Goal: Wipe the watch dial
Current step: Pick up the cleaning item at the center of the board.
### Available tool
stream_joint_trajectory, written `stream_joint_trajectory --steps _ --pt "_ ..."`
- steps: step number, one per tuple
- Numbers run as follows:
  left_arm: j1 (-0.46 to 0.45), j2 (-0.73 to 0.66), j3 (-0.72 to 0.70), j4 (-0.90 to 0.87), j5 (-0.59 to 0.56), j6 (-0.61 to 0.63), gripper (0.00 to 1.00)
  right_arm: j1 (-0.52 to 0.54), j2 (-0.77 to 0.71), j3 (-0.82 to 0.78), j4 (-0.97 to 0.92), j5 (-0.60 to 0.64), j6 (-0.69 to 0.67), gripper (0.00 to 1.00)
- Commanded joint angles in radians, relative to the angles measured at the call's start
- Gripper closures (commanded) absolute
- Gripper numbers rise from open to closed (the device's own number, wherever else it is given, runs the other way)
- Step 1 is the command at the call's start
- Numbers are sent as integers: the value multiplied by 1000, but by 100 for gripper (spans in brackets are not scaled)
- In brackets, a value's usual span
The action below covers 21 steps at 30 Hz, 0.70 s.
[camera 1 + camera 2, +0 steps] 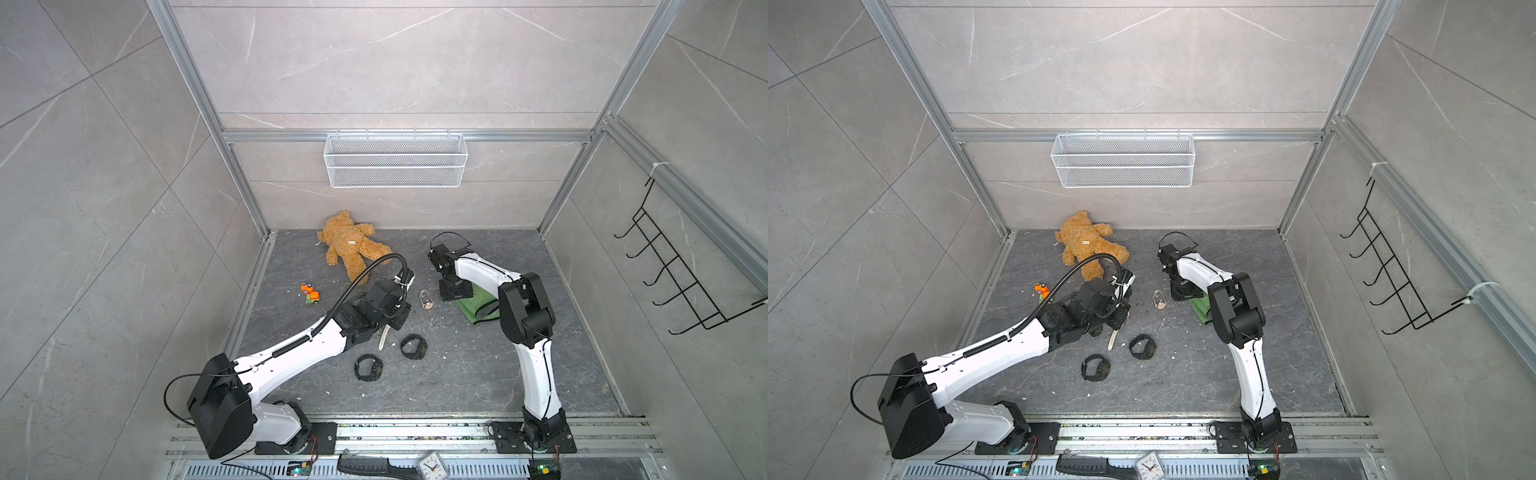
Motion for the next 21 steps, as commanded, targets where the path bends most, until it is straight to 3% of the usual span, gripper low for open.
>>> stream_joint_trajectory --steps 1,3,9,12,18,21 --pt "4 -36 5 -10 2 -24 100 -15 50 5 -42 37 -2 44" --pt "4 -35 5 -14 0 -28 100 -23 52 -2 -36 25 0 50" --pt "4 -22 21 -16 8 -22 100 -63 46 -38 -15 -67 11 79" --pt "7 1 42 -11 29 -3 100 -78 0 -68 -6 -120 6 100" --pt "11 78 83 49 62 45 100 -111 -266 -241 83 -321 -34 100" --pt "22 120 106 85 134 88 100 -121 -427 -342 127 -448 -73 100"
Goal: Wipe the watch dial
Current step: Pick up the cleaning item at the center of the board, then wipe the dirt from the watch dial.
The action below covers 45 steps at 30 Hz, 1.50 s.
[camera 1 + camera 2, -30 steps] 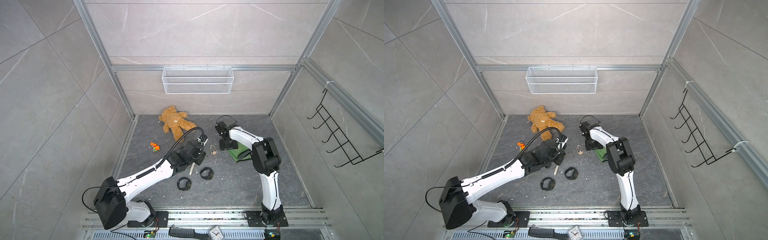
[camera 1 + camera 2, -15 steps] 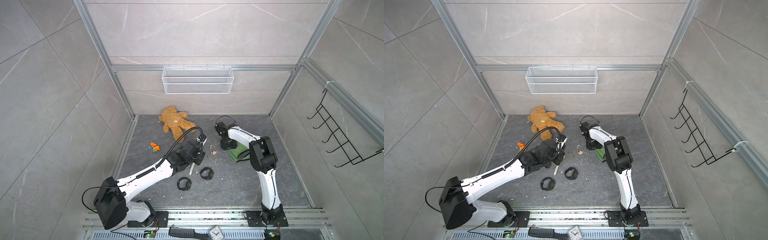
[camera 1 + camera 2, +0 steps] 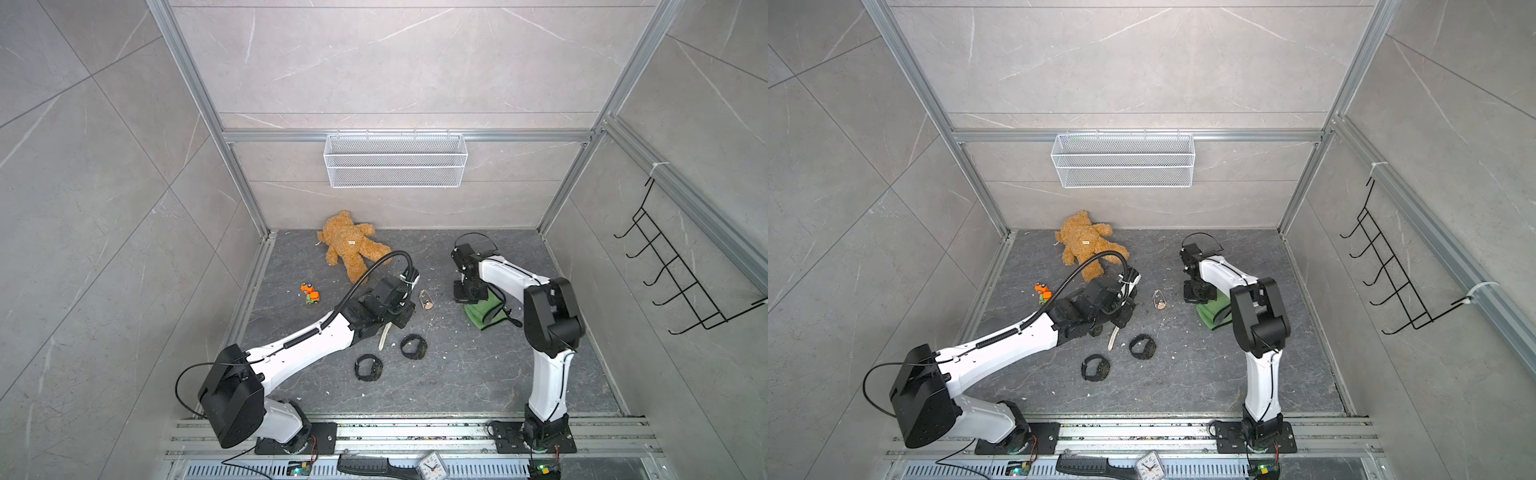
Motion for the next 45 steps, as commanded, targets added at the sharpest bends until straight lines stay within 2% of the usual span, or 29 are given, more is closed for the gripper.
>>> stream_joint_trajectory --steps 1,7,12,15,23,29,39,45 --pt "16 35 53 93 100 75 100 -1 -204 -82 28 -215 -61 100" --pt "17 38 2 272 238 163 100 -2 -431 -167 -6 -388 -109 100" --pt "24 38 -9 329 420 243 100 -2 -546 -162 -54 -430 -121 100" --pt "27 30 -40 407 480 270 100 -1 -598 -142 -75 -474 -129 100" --pt "28 -3 -113 553 523 334 100 -2 -674 -124 -97 -625 -136 100" --pt "29 -14 -130 583 564 342 100 -3 -713 -188 34 -773 -65 100" --pt "29 2 -102 567 622 317 100 6 -688 -205 190 -889 49 100" --pt "28 7 -103 585 641 310 100 30 -641 -205 243 -894 103 100"
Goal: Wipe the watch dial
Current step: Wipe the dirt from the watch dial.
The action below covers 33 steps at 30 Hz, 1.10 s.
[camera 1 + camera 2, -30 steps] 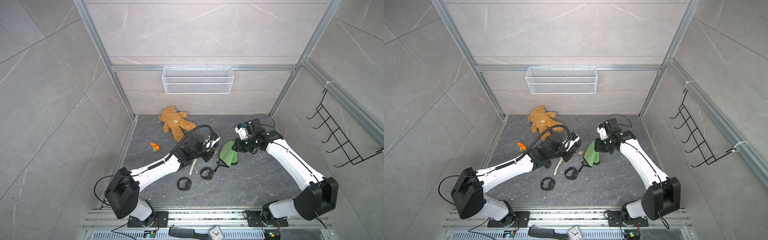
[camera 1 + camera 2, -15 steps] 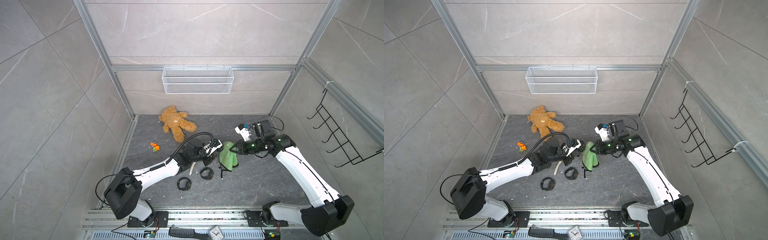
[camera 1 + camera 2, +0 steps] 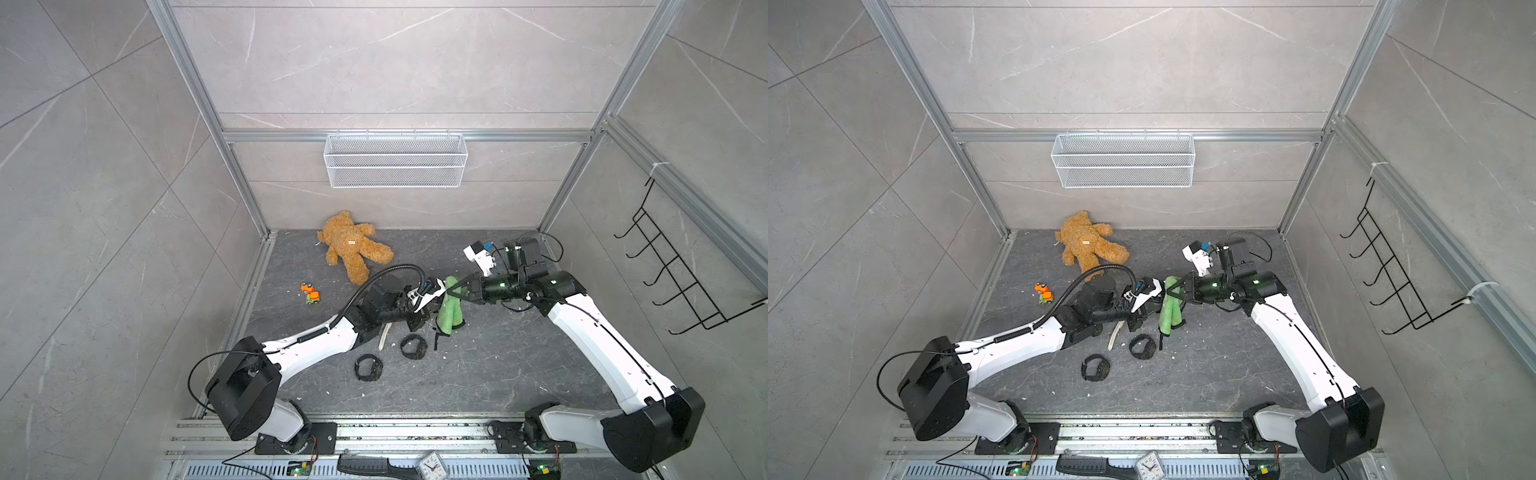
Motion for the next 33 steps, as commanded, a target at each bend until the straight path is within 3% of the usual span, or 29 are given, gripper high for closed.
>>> stream_joint_trajectory --steps 1,6,12,22,27,33 --pt "2 -16 42 58 57 8 100 27 29 0 71 -28 47 100" --pt "2 -16 48 57 68 22 100 63 53 -6 67 29 59 100" --pt "2 -28 46 80 72 31 100 62 45 -23 4 202 56 100" --pt "2 -50 48 55 73 54 100 54 25 43 -188 416 -42 100" --pt "2 -46 50 49 74 57 100 51 -3 92 -255 430 -76 100" --pt "2 -38 48 59 78 47 100 53 -45 116 -255 325 -77 100"
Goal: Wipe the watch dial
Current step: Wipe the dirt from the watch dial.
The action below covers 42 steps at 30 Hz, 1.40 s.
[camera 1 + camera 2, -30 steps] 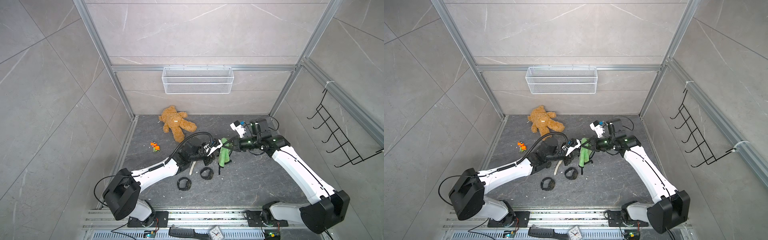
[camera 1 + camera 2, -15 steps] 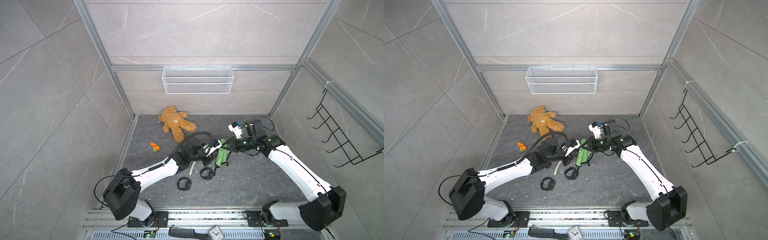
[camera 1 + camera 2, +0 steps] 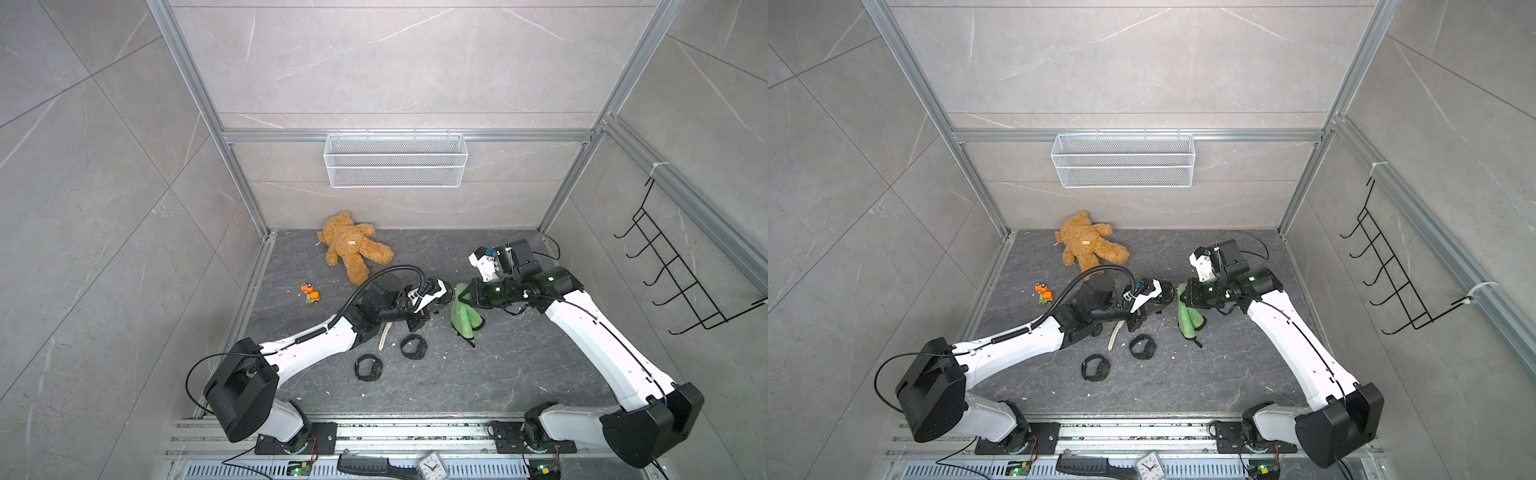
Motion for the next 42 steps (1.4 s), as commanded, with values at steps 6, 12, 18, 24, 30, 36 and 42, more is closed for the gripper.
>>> stream_joint_trajectory --steps 6,12,18,24,30,36,42 --pt "-2 -22 39 83 38 4 100 -2 -85 57 19 -195 -19 100" --pt "-4 -19 44 89 38 2 100 -2 -109 21 109 -323 -3 100" --pt "-5 -27 38 101 33 -1 100 -2 -117 -36 235 -448 40 100" --pt "-4 -35 32 115 32 3 100 -3 -83 -38 240 -485 31 100" --pt "-2 -64 6 133 3 9 100 -50 -86 -87 258 -524 26 100" --pt "7 -83 4 114 -3 10 100 -114 -109 -123 223 -561 -2 100" --pt "8 -79 14 104 5 5 100 -125 -114 -136 232 -572 6 100"
